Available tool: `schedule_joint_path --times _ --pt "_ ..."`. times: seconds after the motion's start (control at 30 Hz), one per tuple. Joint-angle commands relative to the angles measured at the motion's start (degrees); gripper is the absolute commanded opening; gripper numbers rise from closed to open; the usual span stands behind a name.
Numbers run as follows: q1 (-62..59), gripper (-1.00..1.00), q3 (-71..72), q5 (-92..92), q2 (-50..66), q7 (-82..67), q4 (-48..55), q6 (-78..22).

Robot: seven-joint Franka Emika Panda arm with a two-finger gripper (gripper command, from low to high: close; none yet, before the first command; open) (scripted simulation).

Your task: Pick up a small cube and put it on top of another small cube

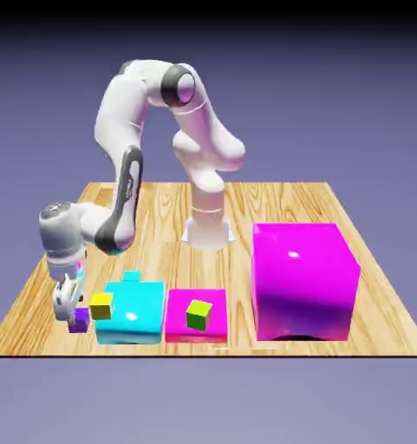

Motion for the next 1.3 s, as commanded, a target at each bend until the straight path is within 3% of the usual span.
schedule_joint_path --times 0.0,0.2,0.4,0.5,0.93,1.03,1.2,1.23,1.27 --pt "0.0 -1.0 0.0 0.0 0.0 0.0 0.0 0.0" --pt "1.3 -1.0 -1.4 -0.5 -9.1 0.6 -1.3 -7.5" --pt "13.7 -1.0 -12.3 0.0 -4.4 3.3 7.1 -8.0" --pt "19.8 -1.0 -9.9 1.4 -10.6 -0.1 6.4 -12.6" --pt "17.9 -1.0 17.1 -3.0 -29.0 -15.3 -11.8 -19.1" --pt "15.9 -1.0 18.2 -4.4 -30.0 -13.7 -13.1 -17.4" --pt "17.6 -1.0 16.1 -8.7 -21.2 -10.6 -14.5 -7.5" --pt "17.6 1.0 16.1 -8.7 -21.2 -10.6 -14.5 -7.5" --pt "17.6 1.0 16.1 -8.7 -21.2 -10.6 -14.5 -7.5"
